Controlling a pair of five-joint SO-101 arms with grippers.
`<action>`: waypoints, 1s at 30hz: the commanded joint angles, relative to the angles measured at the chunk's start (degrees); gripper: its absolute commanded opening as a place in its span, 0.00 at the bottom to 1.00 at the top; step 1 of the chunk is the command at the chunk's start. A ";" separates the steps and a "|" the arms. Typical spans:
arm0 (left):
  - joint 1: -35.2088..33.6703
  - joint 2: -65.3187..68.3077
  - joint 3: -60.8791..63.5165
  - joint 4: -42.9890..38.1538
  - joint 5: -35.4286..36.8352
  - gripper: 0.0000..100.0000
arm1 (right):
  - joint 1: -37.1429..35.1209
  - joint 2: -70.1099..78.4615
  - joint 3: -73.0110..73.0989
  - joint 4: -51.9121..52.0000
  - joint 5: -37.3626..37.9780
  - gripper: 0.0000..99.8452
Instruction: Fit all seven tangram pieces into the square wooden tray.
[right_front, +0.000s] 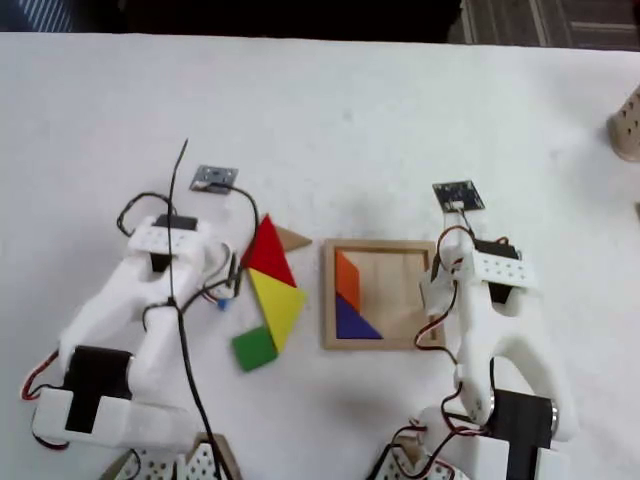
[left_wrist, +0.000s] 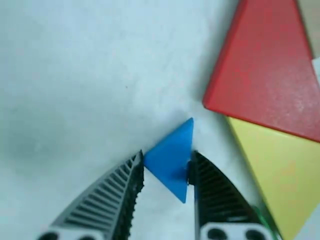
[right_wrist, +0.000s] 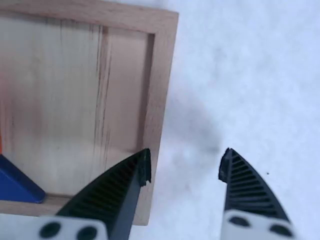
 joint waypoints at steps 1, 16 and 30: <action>-0.04 -2.33 -2.64 -0.09 0.79 0.09 | 0.66 0.66 -2.02 -0.31 0.09 0.22; 6.29 -22.64 3.96 2.81 -6.07 0.10 | 1.45 0.57 -2.02 -0.31 0.09 0.22; 35.12 -26.77 2.46 -6.77 -9.76 0.10 | 14.11 0.66 -1.76 0.04 0.00 0.22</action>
